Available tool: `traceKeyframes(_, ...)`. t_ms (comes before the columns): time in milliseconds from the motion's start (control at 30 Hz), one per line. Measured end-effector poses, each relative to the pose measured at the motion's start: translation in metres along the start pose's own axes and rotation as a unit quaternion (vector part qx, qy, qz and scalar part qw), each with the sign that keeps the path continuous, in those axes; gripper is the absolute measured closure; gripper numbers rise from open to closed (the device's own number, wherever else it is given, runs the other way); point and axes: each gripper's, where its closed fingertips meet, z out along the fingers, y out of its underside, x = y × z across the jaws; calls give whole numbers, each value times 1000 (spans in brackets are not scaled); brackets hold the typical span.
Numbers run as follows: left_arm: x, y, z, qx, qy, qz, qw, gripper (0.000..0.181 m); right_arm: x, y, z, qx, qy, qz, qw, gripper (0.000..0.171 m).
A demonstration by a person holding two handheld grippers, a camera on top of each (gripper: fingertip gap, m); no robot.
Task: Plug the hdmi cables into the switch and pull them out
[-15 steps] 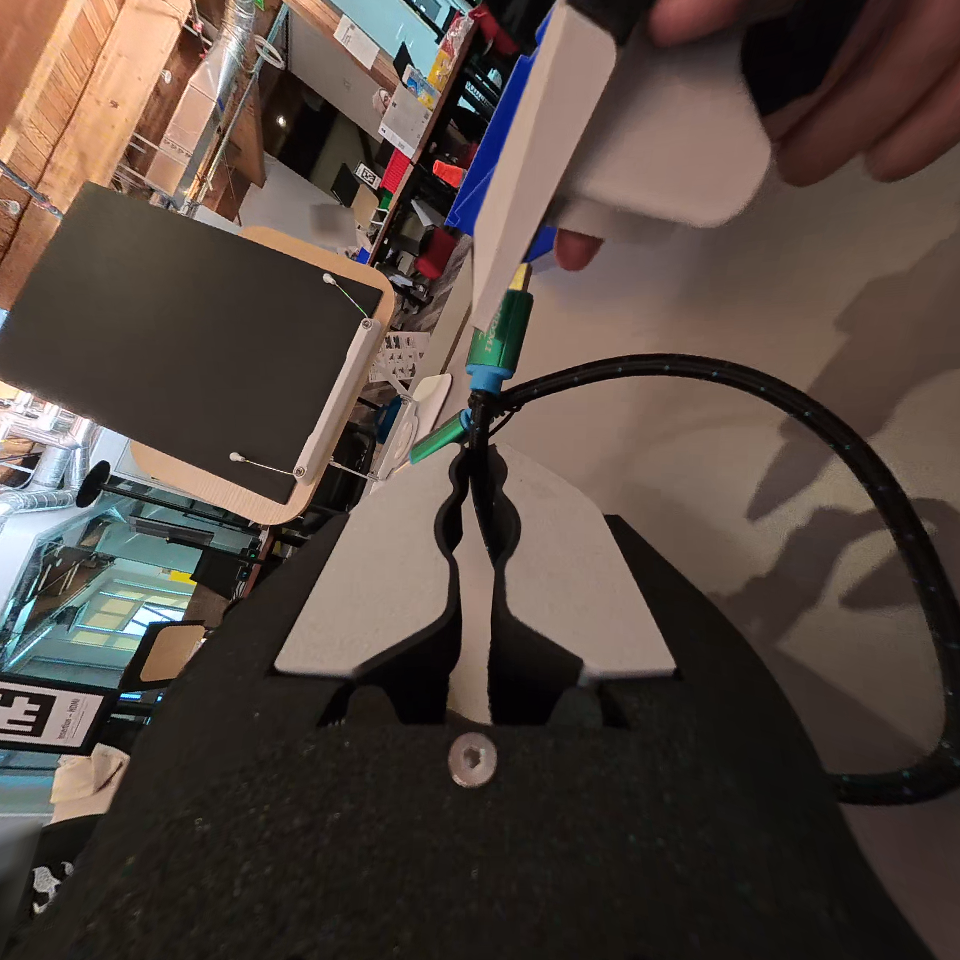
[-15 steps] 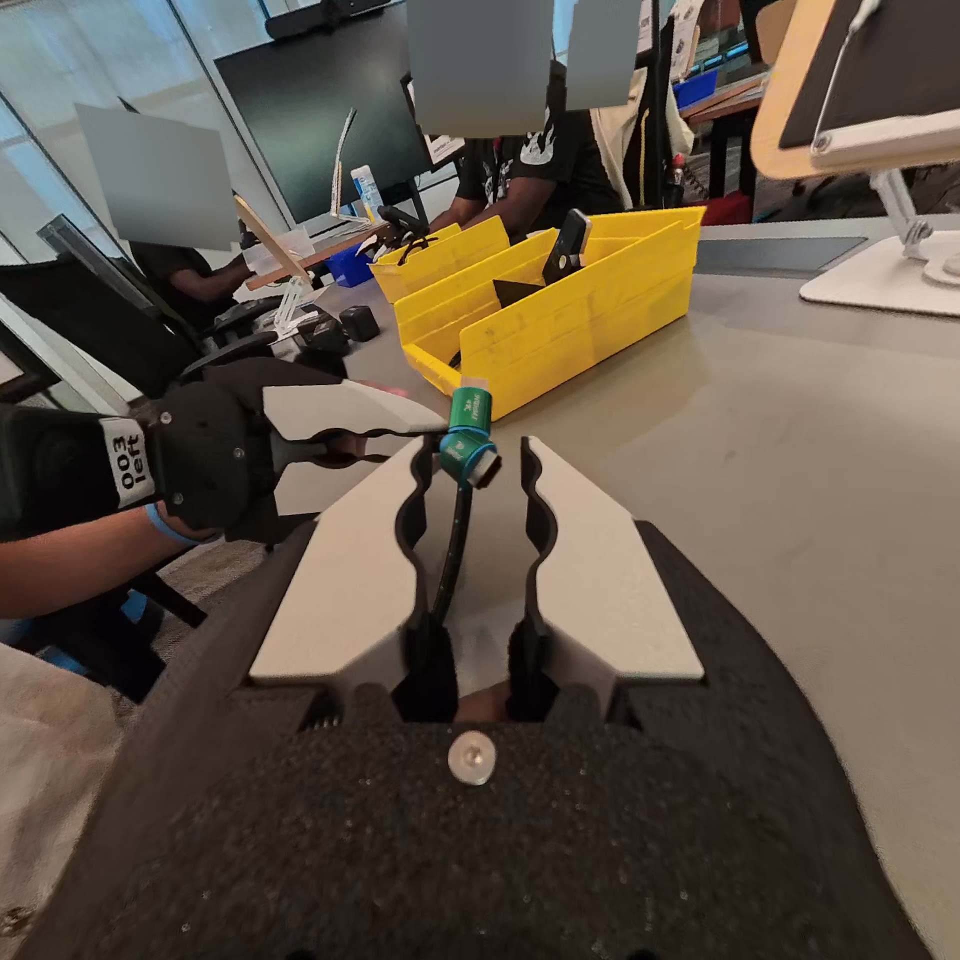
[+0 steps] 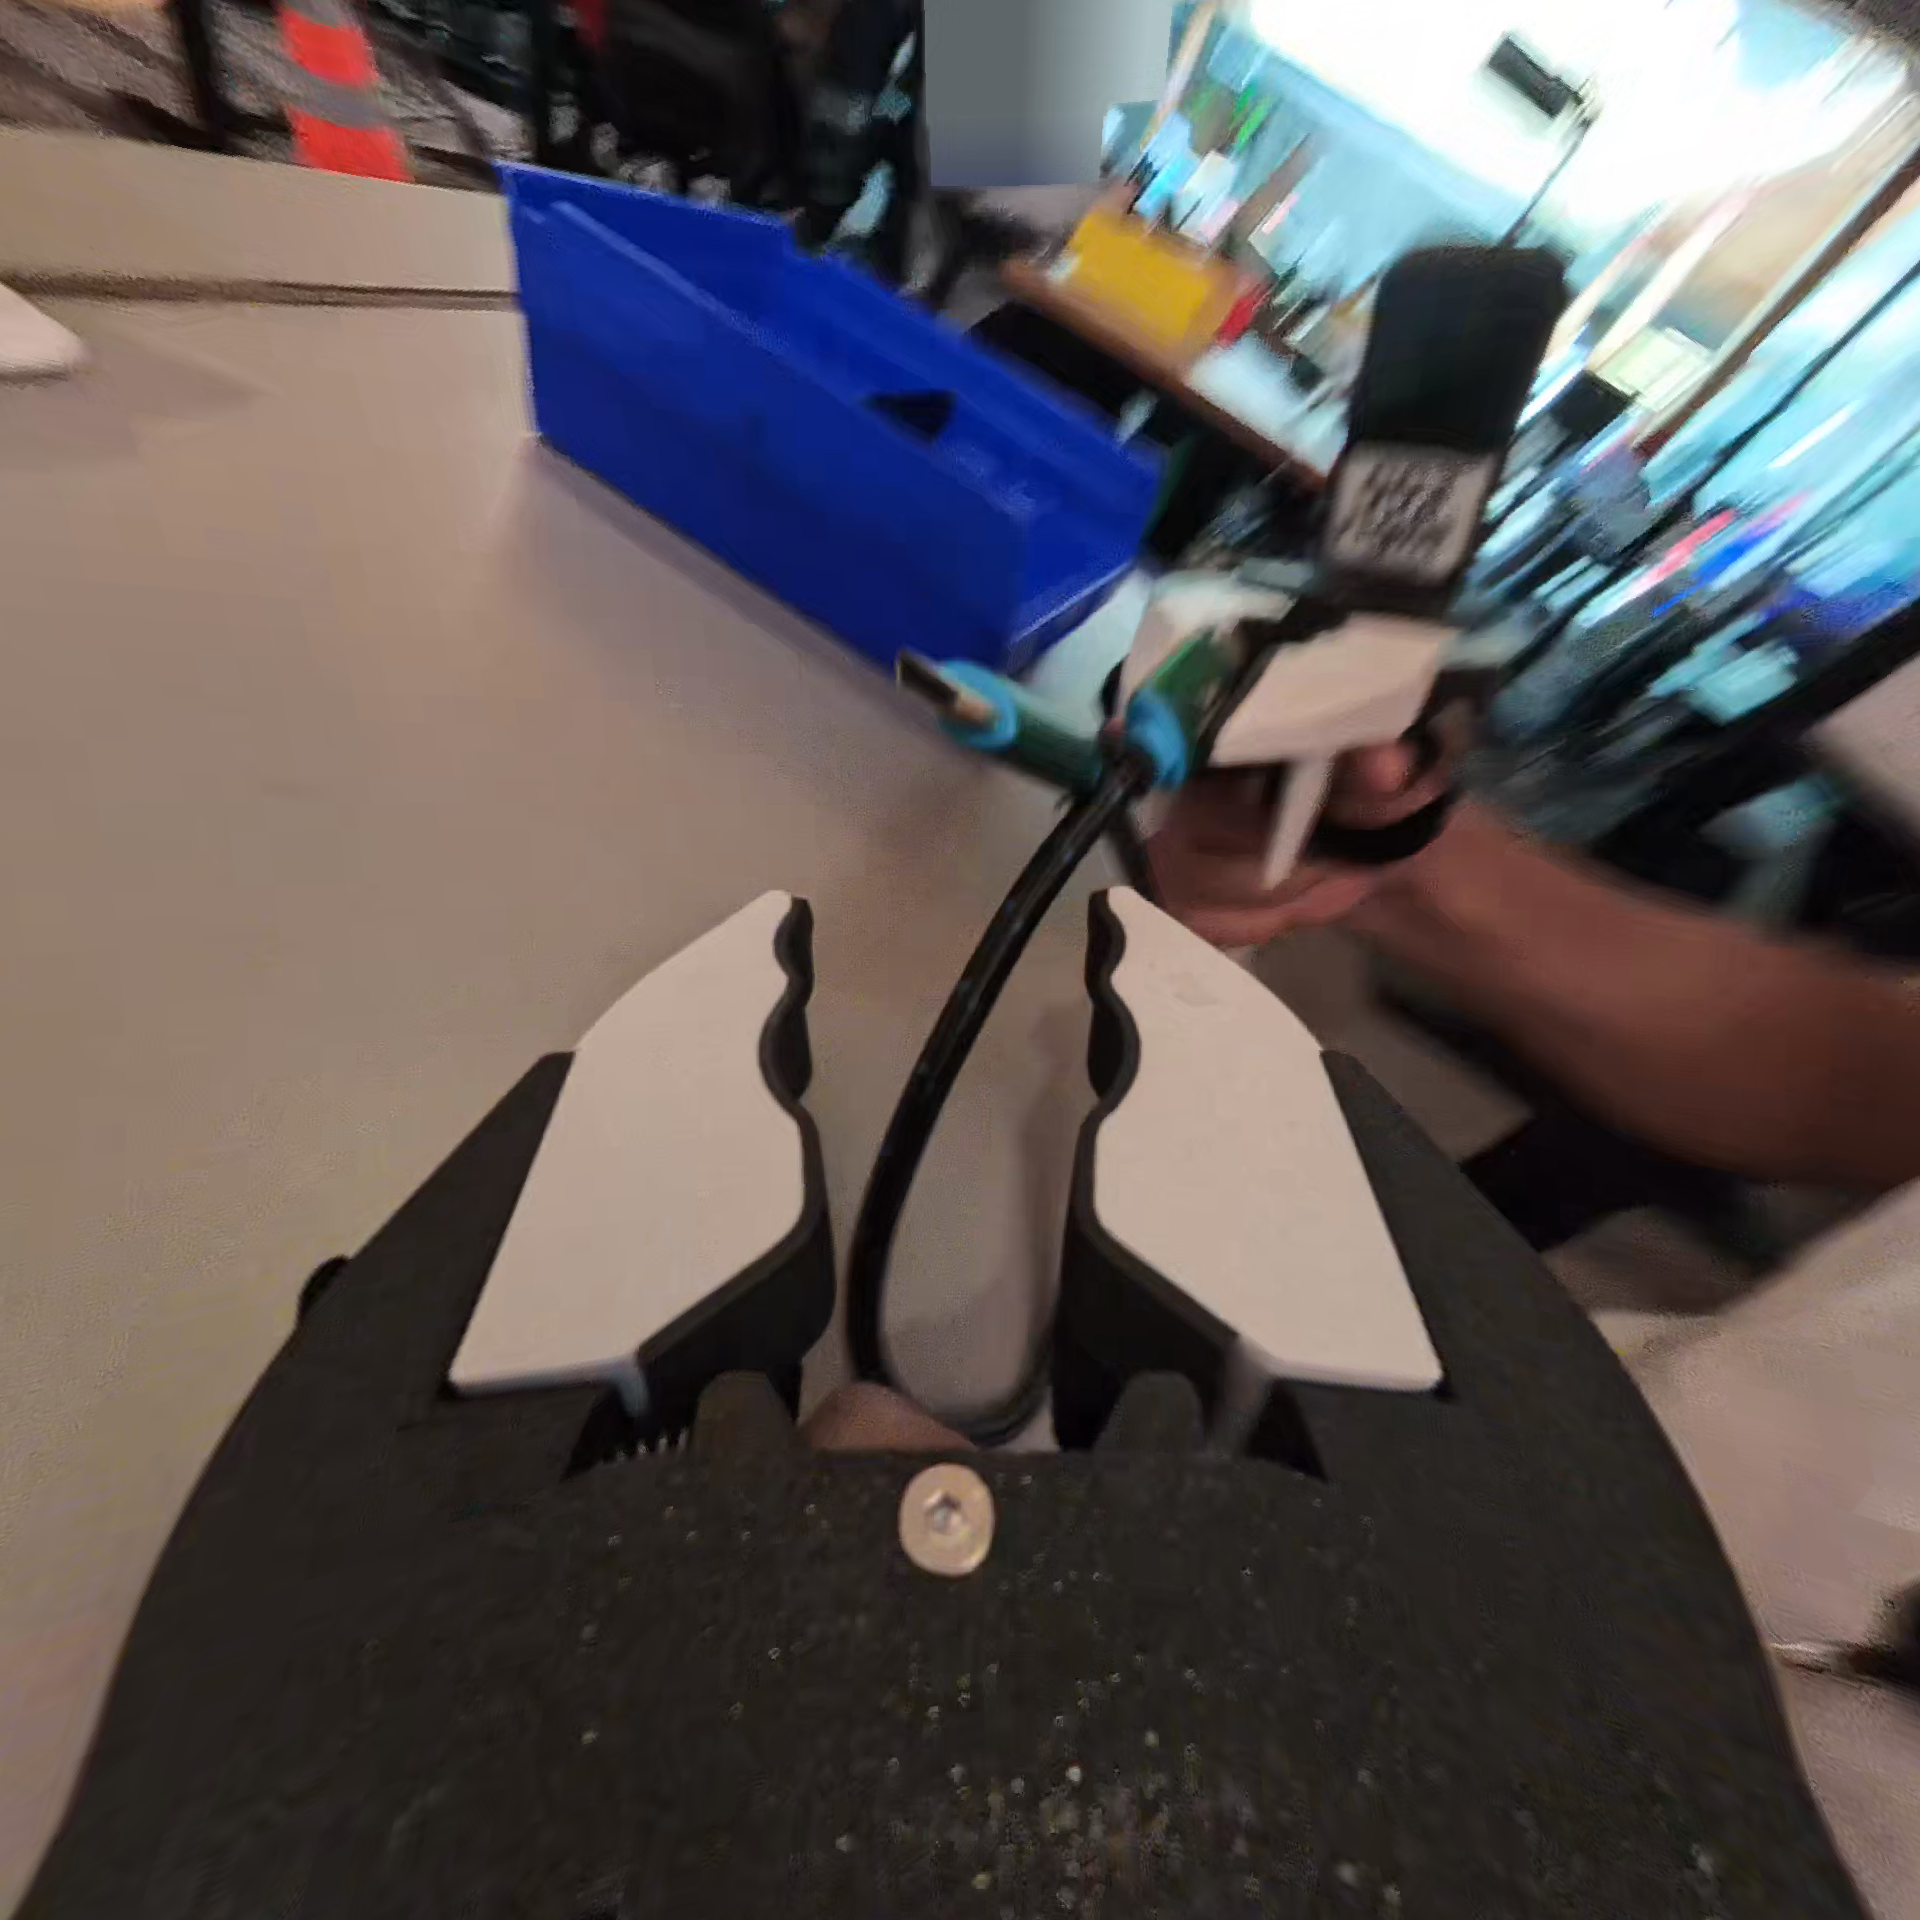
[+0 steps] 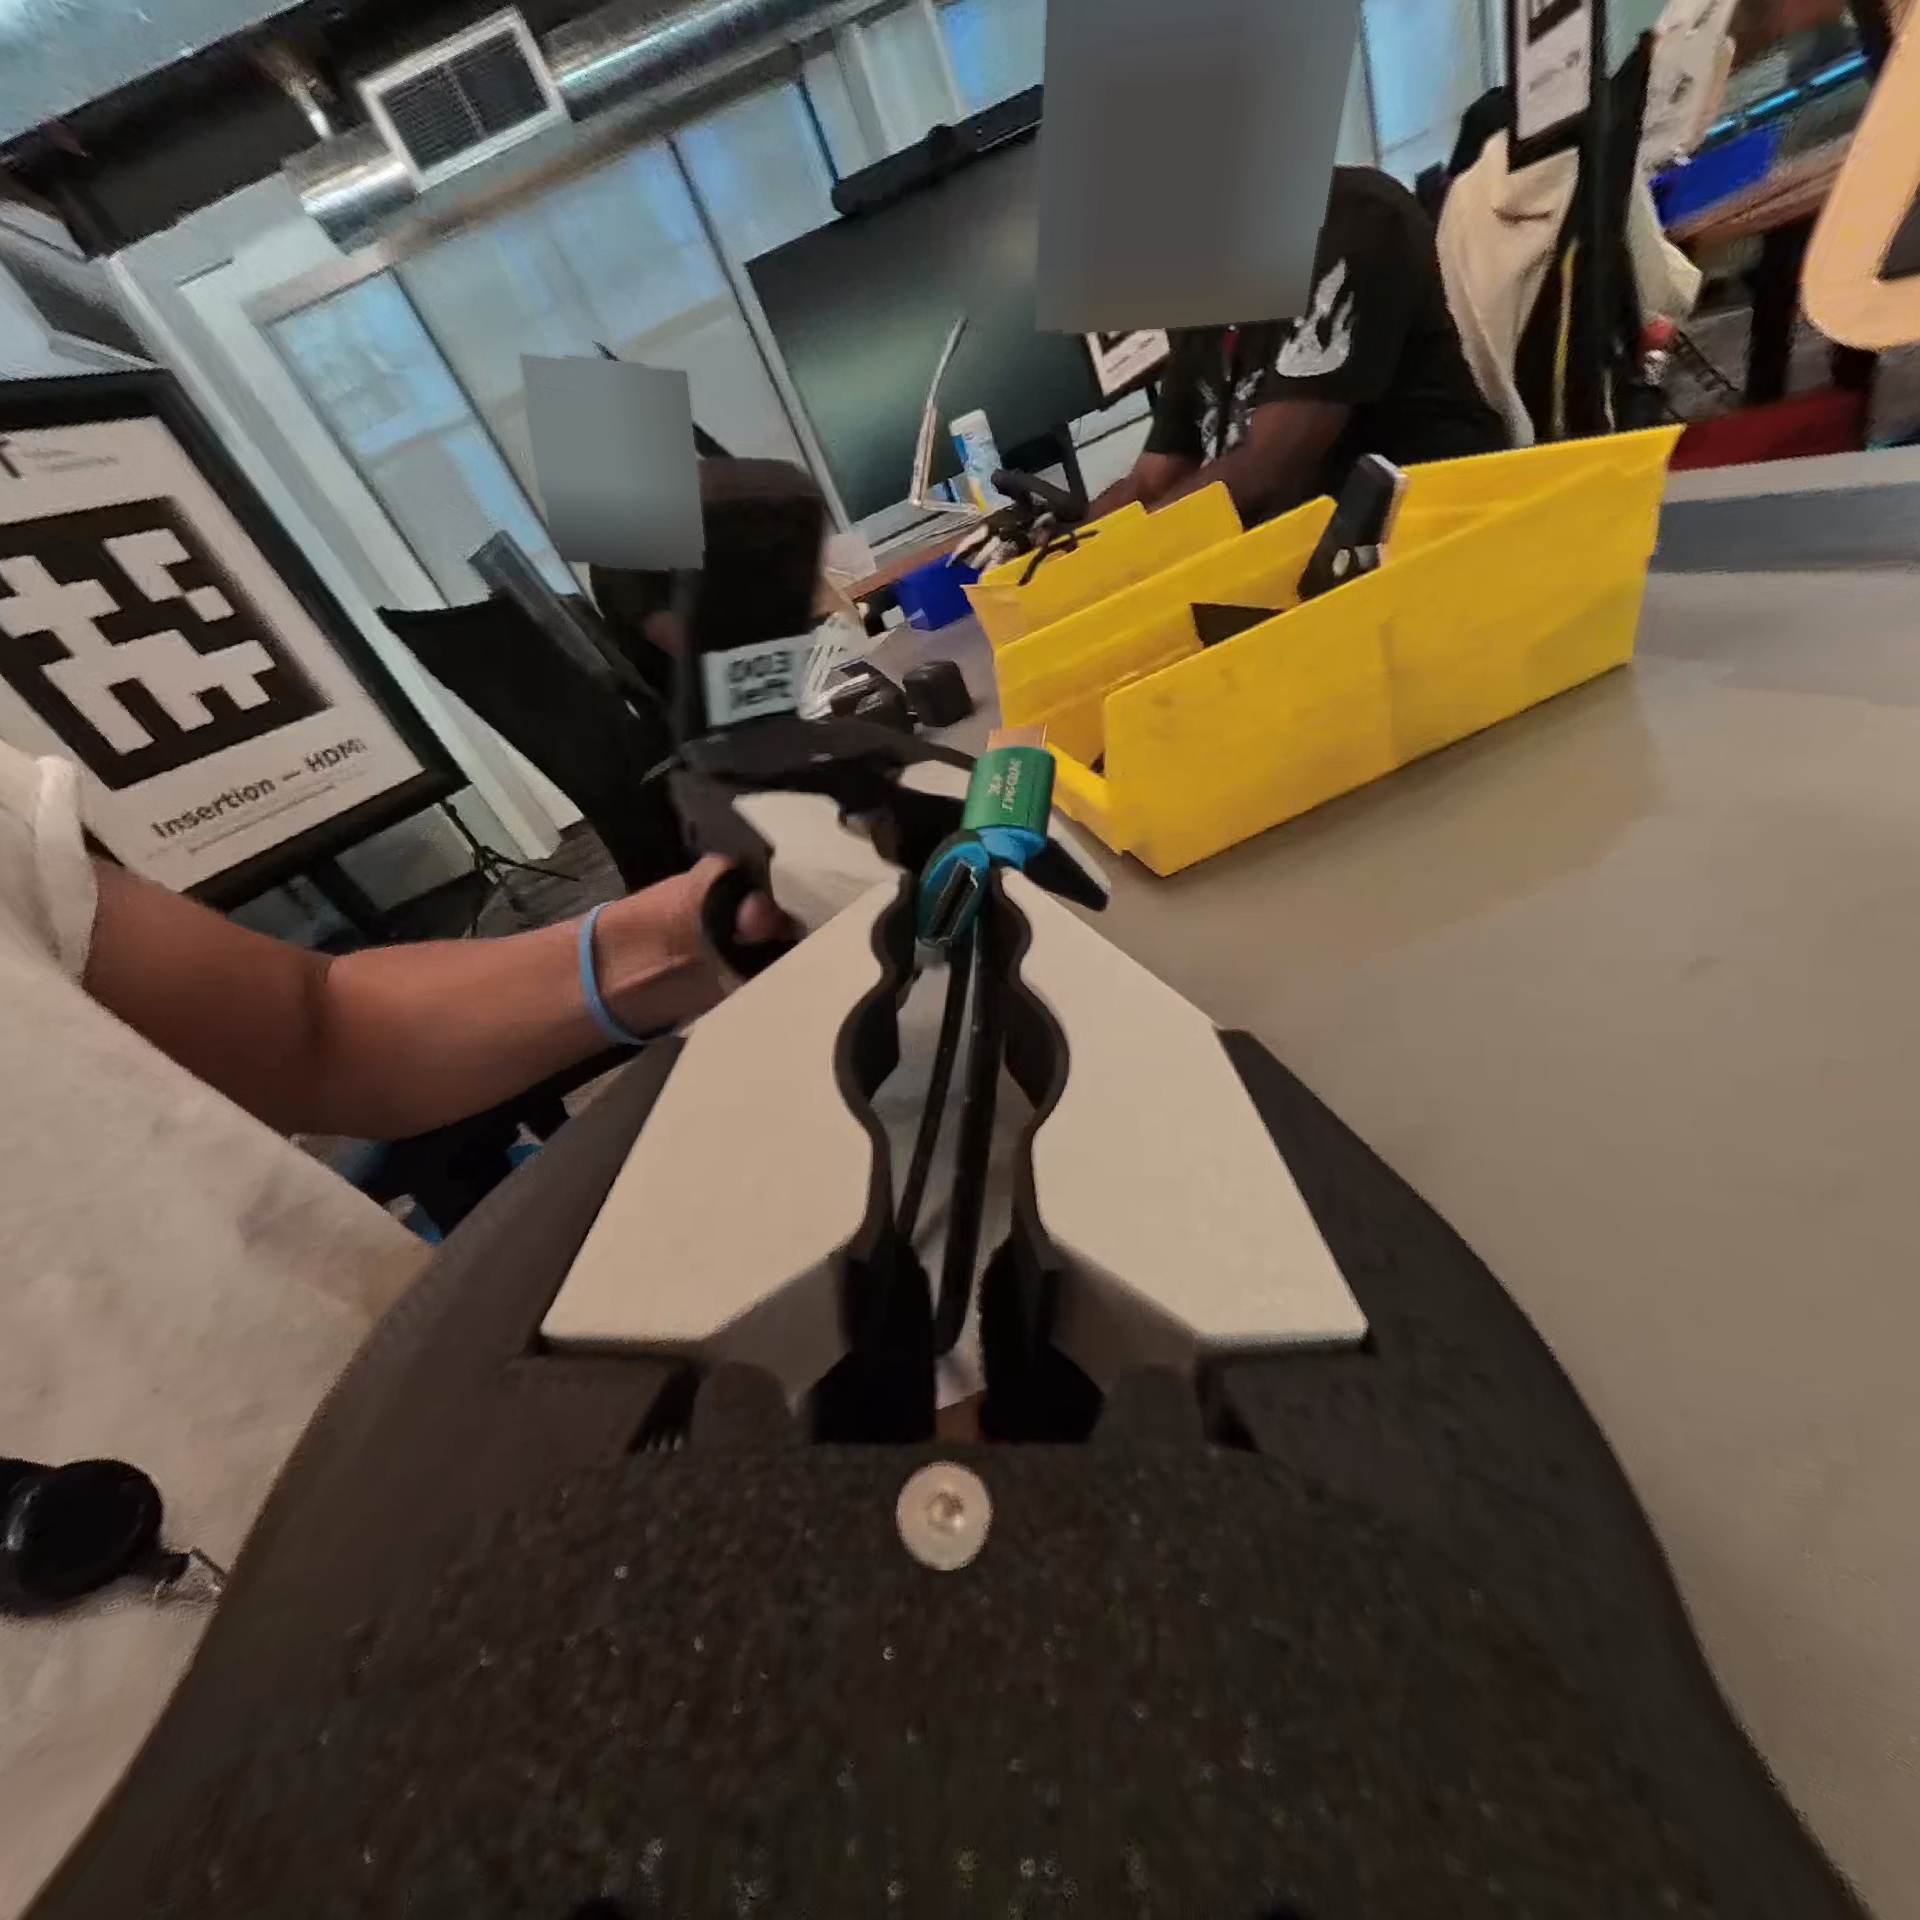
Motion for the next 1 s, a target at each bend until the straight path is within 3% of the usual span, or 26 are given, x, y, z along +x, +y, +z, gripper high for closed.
traceKeyframes(67, 10, -14, -7, 40, 80, -87, 992, 136, 1, 4, 2, -17, 16, -40, 999, 159)
traceKeyframes(133, 11, -21, -11, 57, 109, -127, 984, 143, -3, 9, 4, -32, 18, -84, 996, 158)
traceKeyframes(367, 21, -28, -16, 62, 135, -131, 980, 164, -27, 4, 12, -42, 24, -198, 979, 158)
traceKeyframes(467, 23, -48, -30, 105, 155, -133, 973, 170, -24, -5, 8, -41, 50, -224, 972, 160)
traceKeyframes(533, 21, -54, -35, 117, 139, -102, 978, 170, -16, -11, 3, -36, 67, -227, 971, 161)
traceKeyframes(667, -2, -62, -57, 161, 138, -122, 970, 170, 2, -15, -16, -22, 79, -188, 979, 161)
traceKeyframes(1000, -67, -64, -99, 168, 24, -109, 979, 169, 32, -4, -43, -37, 86, -131, 987, 161)
